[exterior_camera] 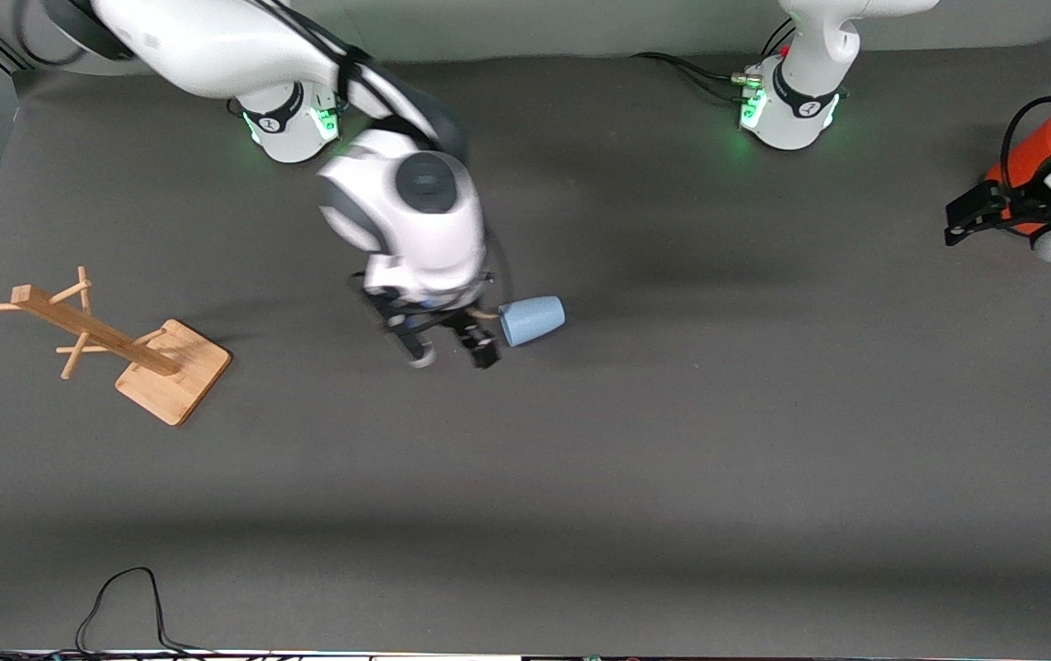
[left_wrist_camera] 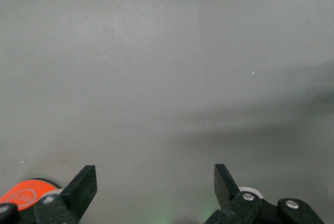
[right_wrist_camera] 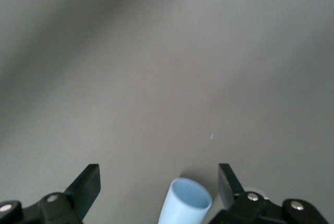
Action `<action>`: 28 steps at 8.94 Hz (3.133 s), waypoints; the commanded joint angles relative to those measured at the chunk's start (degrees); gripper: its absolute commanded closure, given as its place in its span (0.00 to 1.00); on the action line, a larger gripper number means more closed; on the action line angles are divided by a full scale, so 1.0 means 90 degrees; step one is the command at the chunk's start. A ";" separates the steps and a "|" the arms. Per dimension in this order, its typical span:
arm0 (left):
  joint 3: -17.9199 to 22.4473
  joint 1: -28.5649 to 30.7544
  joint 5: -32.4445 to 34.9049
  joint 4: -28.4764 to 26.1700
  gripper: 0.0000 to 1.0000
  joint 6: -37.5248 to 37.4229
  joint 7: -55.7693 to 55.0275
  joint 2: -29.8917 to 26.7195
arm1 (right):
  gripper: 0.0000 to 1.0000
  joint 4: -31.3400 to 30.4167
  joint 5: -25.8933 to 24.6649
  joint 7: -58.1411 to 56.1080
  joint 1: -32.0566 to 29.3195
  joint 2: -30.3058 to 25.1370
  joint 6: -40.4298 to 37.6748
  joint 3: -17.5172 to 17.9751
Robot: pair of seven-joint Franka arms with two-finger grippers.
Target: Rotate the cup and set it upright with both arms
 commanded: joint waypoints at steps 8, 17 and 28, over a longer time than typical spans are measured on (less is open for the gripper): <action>0.0045 -0.3930 0.0478 0.5292 0.00 -0.0312 -0.3936 0.5215 | 0.00 -0.1047 0.3047 -0.9756 -0.0350 -0.3207 -0.1635 -0.4452; 0.0045 -0.5575 0.2375 0.5662 0.03 0.1133 -0.3851 0.7487 | 0.00 -0.1635 0.3000 -1.0487 -0.0047 -0.3307 -0.1450 -0.4876; -0.0365 -0.5214 0.0933 0.5984 0.00 0.1032 -0.4145 0.7390 | 0.00 -0.1635 0.2981 -1.0536 0.0098 -0.3121 -0.0629 -0.4866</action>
